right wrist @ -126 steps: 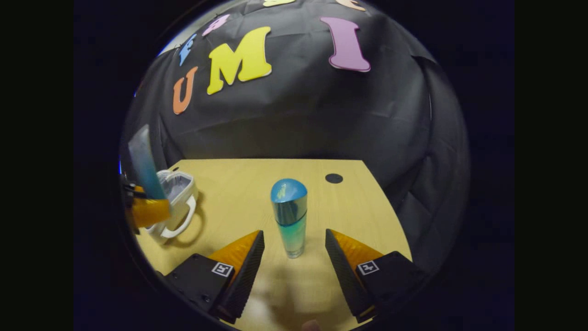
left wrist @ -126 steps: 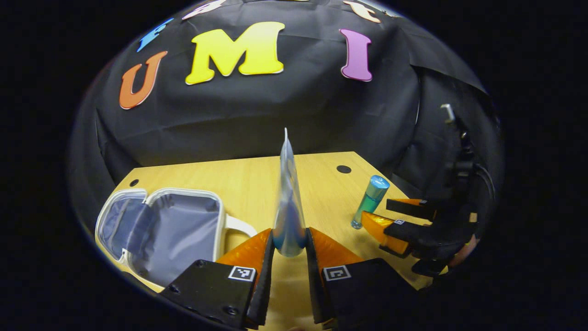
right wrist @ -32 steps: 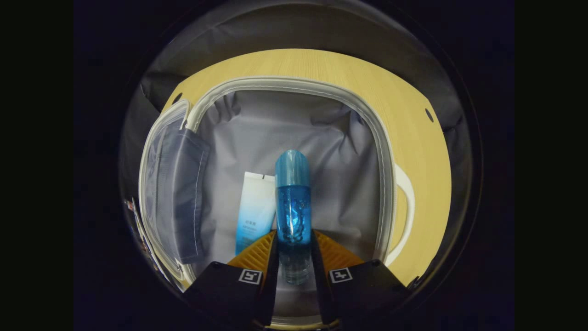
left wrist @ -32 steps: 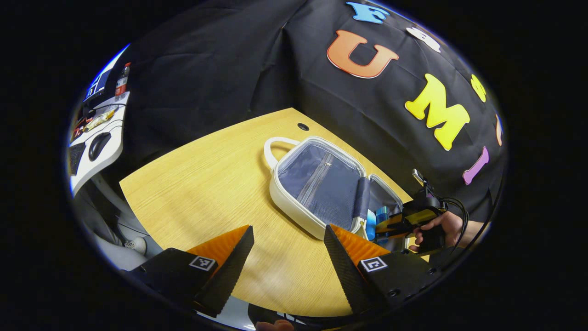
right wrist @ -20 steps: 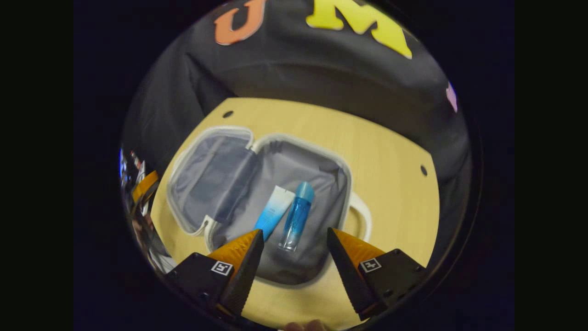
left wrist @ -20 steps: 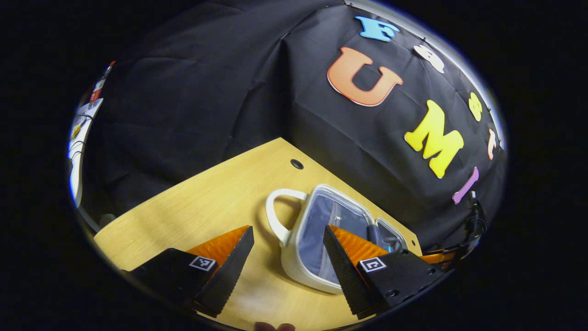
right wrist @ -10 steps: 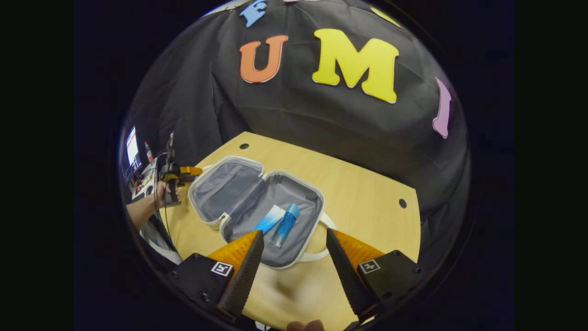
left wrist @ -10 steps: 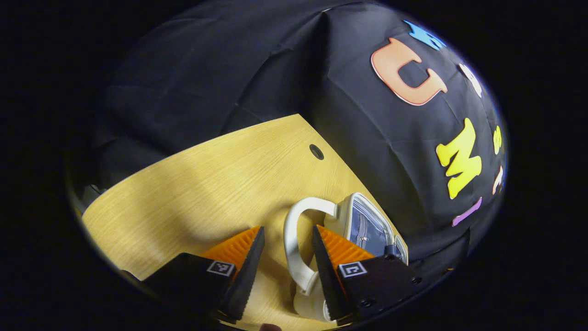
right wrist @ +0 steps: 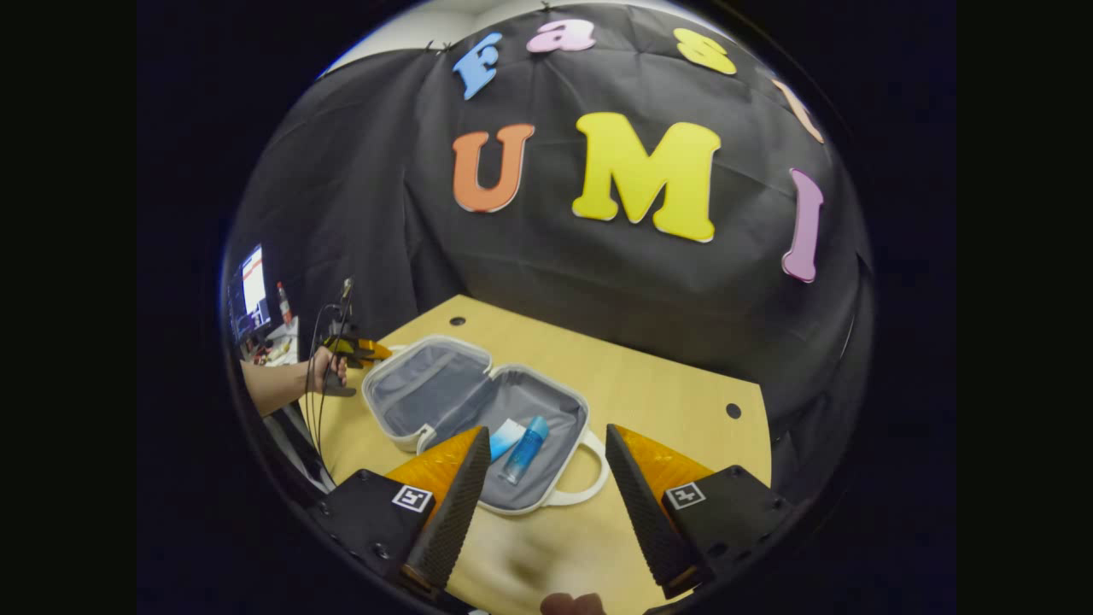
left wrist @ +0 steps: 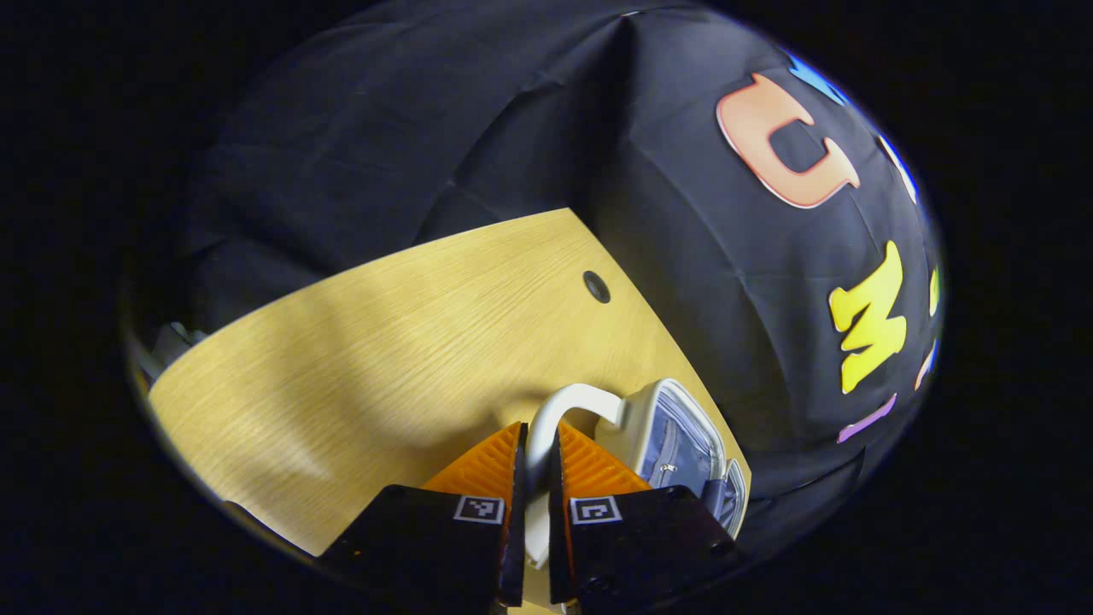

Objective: First open the suitcase, pack the skin care products into it, and then close the suitcase.

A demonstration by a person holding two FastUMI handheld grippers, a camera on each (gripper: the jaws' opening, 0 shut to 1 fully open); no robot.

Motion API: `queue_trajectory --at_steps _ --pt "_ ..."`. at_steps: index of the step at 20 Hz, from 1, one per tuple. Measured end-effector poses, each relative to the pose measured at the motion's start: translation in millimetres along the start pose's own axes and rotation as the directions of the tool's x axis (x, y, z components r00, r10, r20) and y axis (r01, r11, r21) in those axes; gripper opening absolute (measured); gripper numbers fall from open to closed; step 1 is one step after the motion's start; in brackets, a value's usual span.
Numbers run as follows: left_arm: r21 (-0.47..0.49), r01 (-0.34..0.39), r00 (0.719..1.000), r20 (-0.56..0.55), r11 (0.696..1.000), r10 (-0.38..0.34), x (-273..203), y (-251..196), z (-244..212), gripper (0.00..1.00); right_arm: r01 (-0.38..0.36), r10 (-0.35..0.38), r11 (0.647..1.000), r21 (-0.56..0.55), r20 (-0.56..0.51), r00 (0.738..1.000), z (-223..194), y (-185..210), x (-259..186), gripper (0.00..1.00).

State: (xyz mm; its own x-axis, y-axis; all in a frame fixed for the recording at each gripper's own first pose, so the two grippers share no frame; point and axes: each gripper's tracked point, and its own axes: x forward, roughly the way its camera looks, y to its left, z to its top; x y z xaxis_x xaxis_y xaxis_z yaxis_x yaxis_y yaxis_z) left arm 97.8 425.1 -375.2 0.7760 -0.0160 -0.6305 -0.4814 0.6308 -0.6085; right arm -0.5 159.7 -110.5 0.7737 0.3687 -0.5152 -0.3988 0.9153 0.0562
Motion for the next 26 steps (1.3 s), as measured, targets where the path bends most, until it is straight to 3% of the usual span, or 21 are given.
queue_trajectory --at_steps 3,6,8,11,15,21,23,26 --pt "0.099 0.016 0.999 0.049 0.995 -0.021 -25.7 -35.9 23.9 0.11 0.044 -0.045 0.999 0.016 0.069 0.997 9.5 -17.2 -11.8 0.8" --pt "0.182 0.078 0.988 0.119 0.98 -0.101 -63.8 -94.4 47.1 0.09 0.065 -0.068 0.997 0.032 0.138 0.988 18.9 -28.4 -24.1 0.8" --pt "0.274 0.104 0.977 0.153 0.956 -0.15 -84.0 -141.4 47.6 0.09 0.099 -0.104 0.994 0.036 0.196 0.975 27.8 -42.4 -35.9 0.8" --pt "0.44 0.119 0.962 0.173 0.89 -0.213 -110.7 -211.2 32.6 0.09 0.134 -0.144 0.989 0.059 0.234 0.962 27.8 -58.6 -46.6 0.8" --pt "0.595 0.043 0.962 0.193 0.802 -0.195 -124.0 -275.4 -2.6 0.08 0.157 -0.175 0.984 0.088 0.248 0.953 23.4 -80.1 -54.8 0.8" --pt "0.664 0.149 0.943 0.127 0.733 -0.306 -129.6 -370.1 -93.0 0.08 0.237 -0.254 0.967 0.094 0.282 0.925 19.9 -132.5 -80.7 0.8" --pt "0.686 0.214 0.941 0.045 0.695 -0.335 -122.9 -395.1 -139.5 0.08 0.27 -0.288 0.958 0.1 0.277 0.917 12.3 -152.1 -88.6 0.8" --pt "0.75 0.246 0.942 -0.037 0.614 -0.333 -107.3 -414.6 -190.0 0.08 0.303 -0.323 0.946 0.112 0.272 0.906 1.7 -180.5 -99.4 0.8"
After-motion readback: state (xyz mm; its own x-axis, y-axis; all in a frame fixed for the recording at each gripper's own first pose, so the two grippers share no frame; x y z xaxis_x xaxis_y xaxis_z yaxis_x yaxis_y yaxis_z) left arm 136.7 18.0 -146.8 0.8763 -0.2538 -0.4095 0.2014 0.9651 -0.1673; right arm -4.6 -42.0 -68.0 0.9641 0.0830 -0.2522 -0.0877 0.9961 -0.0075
